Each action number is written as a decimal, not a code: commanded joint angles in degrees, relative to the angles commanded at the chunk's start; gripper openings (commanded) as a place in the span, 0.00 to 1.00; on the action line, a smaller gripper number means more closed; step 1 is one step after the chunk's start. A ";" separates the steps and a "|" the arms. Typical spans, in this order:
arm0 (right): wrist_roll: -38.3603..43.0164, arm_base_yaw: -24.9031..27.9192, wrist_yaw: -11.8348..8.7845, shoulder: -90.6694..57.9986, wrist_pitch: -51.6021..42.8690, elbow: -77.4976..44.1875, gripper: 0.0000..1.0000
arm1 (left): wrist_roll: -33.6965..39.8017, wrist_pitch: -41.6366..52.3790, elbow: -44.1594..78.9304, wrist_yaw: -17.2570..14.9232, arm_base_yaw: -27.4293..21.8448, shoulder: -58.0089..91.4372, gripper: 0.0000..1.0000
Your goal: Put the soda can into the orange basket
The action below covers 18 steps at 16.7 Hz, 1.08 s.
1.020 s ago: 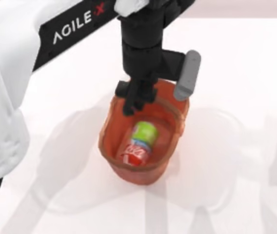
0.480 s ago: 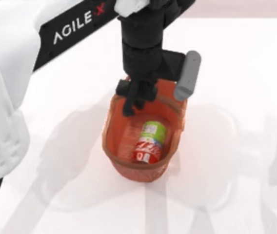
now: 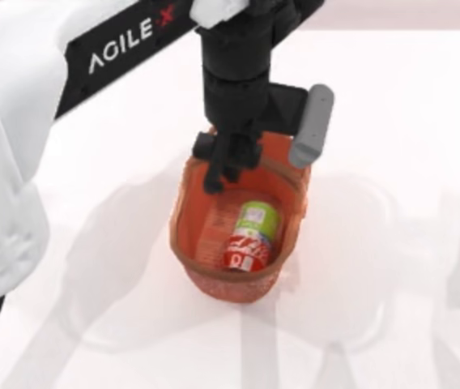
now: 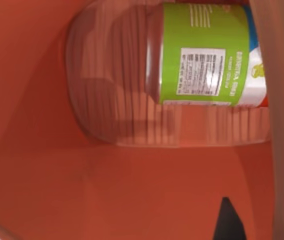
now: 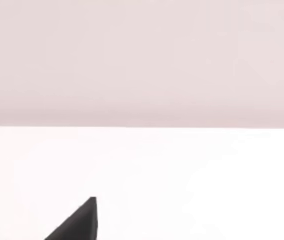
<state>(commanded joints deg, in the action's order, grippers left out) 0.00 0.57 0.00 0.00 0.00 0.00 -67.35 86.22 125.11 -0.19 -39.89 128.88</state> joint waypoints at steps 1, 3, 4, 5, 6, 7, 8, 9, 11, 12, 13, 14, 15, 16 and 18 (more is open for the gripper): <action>0.00 0.00 0.00 0.00 0.00 0.00 1.00 | 0.00 0.00 0.00 0.00 0.00 0.00 0.00; 0.00 0.00 0.00 0.00 0.00 0.00 1.00 | 0.00 0.00 0.00 0.00 0.00 0.00 0.00; 0.00 0.00 0.00 0.00 0.00 0.00 1.00 | 0.00 0.00 0.00 0.00 0.00 0.00 0.00; 0.00 0.00 0.00 0.00 0.00 0.00 1.00 | 0.00 0.00 0.00 0.00 0.00 0.00 0.00; 0.00 0.00 0.00 0.00 0.00 0.00 1.00 | 0.00 0.00 0.00 0.00 0.00 0.00 0.00; 0.00 0.00 0.00 0.00 0.00 0.00 1.00 | 0.00 0.00 0.00 0.00 0.00 0.00 0.00; 0.00 0.00 0.00 0.00 0.00 0.00 1.00 | 0.00 0.00 0.00 0.00 0.00 0.00 0.00; 0.00 0.00 0.00 0.00 0.00 0.00 1.00 | 0.00 0.00 0.00 0.00 0.00 0.00 0.00; 0.00 0.00 0.00 0.00 0.00 0.00 1.00 | 0.00 0.00 0.00 0.00 0.00 0.00 0.00; 0.00 0.00 0.00 0.00 0.00 0.00 1.00 | 0.00 0.00 0.00 0.00 0.00 0.00 0.00; 0.00 0.00 0.00 0.00 0.00 0.00 1.00 | 0.00 0.00 0.00 0.00 0.00 0.00 0.00; 0.00 0.00 0.00 0.00 0.00 0.00 1.00 | 0.00 0.00 0.00 0.00 0.00 0.00 0.00; 0.00 0.00 0.00 0.00 0.00 0.00 1.00 | -0.06 0.00 -0.03 0.01 0.06 0.05 0.00; 0.00 0.00 0.00 0.00 0.00 0.00 1.00 | -0.13 0.19 0.16 0.00 0.09 0.10 0.00; 0.00 0.00 0.00 0.00 0.00 0.00 1.00 | -0.49 2.38 2.38 -0.05 0.69 0.46 0.00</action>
<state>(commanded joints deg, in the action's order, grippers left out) 0.00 0.57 0.00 0.00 0.00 0.00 -67.84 88.60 127.49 -0.24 -39.19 129.34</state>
